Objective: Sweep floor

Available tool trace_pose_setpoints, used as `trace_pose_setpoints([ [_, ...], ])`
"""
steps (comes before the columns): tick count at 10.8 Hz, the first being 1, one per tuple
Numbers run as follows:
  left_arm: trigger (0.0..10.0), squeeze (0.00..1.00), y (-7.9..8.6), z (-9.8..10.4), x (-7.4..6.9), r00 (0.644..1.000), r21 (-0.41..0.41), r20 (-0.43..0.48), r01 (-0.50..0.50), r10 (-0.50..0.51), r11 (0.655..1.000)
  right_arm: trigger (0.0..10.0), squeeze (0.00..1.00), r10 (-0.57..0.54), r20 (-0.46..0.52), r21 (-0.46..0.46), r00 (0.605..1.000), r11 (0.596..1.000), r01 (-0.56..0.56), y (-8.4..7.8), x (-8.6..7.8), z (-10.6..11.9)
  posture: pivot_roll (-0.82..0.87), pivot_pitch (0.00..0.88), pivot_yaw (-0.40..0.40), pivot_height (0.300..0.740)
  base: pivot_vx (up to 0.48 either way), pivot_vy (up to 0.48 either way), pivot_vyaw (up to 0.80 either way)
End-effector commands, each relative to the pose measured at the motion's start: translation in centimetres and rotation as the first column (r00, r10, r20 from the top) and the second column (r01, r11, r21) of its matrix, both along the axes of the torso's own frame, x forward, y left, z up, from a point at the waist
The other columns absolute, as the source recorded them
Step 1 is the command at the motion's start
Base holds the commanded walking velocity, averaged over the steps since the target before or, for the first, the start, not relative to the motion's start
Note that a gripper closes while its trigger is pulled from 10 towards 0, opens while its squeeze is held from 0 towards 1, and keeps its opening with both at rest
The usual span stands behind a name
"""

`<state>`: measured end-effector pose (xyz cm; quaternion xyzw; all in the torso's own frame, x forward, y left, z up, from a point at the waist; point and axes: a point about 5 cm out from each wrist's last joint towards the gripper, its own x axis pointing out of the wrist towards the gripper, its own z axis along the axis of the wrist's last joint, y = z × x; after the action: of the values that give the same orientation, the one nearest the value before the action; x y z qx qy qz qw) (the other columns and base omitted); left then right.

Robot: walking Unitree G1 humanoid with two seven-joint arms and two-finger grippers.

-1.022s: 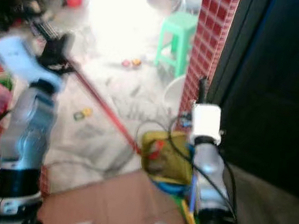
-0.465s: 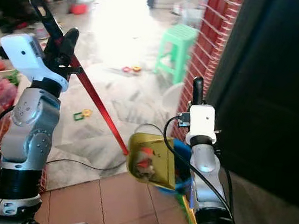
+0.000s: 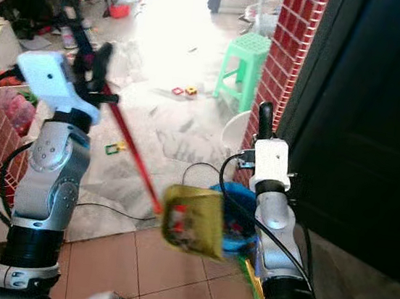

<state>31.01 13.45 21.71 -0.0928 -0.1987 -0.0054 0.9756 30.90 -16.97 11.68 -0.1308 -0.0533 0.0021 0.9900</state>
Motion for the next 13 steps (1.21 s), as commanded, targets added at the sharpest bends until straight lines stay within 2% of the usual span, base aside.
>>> trace_pose_setpoints([
  [1, 10.0, 0.00, 0.35, 1.63, -0.11, 0.996, -0.020, 0.083, -0.026, 0.027, 0.999, 10.0, 0.00, 0.016, 0.049, -0.009, 0.999, 1.000, -0.016, 0.21, 0.24, 1.16, -0.14, 0.000, 0.056, 0.740, 0.000, 0.000, 0.00],
  [2, 10.0, 0.00, 0.37, 1.66, -0.05, 0.996, -0.018, 0.089, -0.007, 0.009, 1.000, 10.0, 0.00, 0.017, 0.049, -0.010, 0.999, 1.000, -0.017, 0.22, 0.25, 1.14, -0.14, 0.000, 0.056, 0.740, 0.000, 0.000, 0.00],
  [5, 10.0, 0.00, 0.42, 1.58, 0.01, 0.996, -0.027, 0.088, -0.010, 0.013, 1.000, 10.0, 0.00, 0.021, 0.045, -0.008, 0.999, 1.000, -0.020, 0.32, 0.25, 1.06, -0.14, 0.000, 0.057, 0.740, 0.000, 0.000, -0.76],
  [13, 10.0, 0.00, 0.40, 1.82, 0.10, 0.994, -0.049, 0.104, -0.011, 0.016, 0.999, 10.0, 0.00, 0.038, 0.034, -0.006, 0.999, 0.999, -0.038, 0.51, 0.21, 0.86, -0.14, 0.000, 0.056, 0.740, 0.418, 0.000, 0.00],
])
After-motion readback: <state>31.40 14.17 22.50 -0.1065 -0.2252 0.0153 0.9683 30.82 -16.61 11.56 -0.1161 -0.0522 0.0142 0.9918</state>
